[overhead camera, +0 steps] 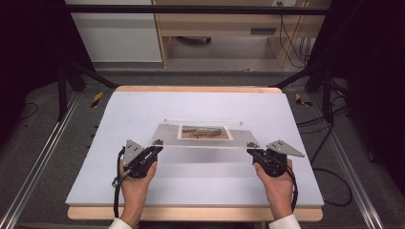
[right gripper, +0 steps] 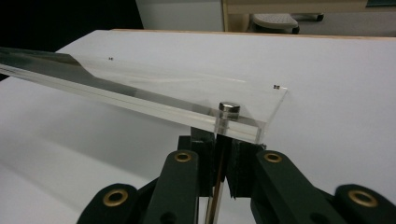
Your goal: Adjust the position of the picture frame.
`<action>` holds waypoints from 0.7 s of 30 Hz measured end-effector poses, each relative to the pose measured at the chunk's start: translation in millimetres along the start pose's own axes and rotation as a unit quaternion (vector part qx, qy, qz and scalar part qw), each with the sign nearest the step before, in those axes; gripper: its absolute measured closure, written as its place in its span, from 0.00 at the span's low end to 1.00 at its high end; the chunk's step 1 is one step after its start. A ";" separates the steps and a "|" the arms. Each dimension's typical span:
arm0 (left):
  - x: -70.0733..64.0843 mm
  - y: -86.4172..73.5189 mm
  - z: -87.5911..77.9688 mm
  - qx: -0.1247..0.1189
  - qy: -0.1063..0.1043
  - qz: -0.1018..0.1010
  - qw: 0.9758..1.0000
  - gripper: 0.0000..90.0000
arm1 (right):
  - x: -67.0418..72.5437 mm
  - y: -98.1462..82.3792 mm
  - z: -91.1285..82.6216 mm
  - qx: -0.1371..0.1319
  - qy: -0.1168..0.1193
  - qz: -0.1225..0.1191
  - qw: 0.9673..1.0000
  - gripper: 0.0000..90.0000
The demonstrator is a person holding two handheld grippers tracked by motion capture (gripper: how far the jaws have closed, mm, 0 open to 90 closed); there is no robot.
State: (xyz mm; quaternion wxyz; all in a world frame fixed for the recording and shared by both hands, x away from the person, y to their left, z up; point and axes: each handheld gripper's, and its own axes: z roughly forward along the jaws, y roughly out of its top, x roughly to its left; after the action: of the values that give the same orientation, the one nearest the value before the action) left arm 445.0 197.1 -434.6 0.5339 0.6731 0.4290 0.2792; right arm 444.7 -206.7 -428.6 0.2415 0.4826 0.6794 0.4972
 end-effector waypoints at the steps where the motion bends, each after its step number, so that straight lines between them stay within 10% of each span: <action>1: 1.3 -1.7 0.6 0.002 0.002 0.000 1.000 0.92 | 0.7 -0.2 1.2 0.000 0.000 -0.001 1.000 0.92; 21: 1.2 -31.4 3.2 0.100 0.003 0.013 0.995 0.92 | 4.2 -31.3 12.0 0.064 0.005 0.005 0.998 0.94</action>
State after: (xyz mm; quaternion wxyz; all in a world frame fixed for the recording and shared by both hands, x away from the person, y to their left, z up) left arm 439.4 198.6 -465.7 0.4589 0.7279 0.4476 0.2435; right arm 439.6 -198.9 -461.0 0.2043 0.4981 0.7088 0.4557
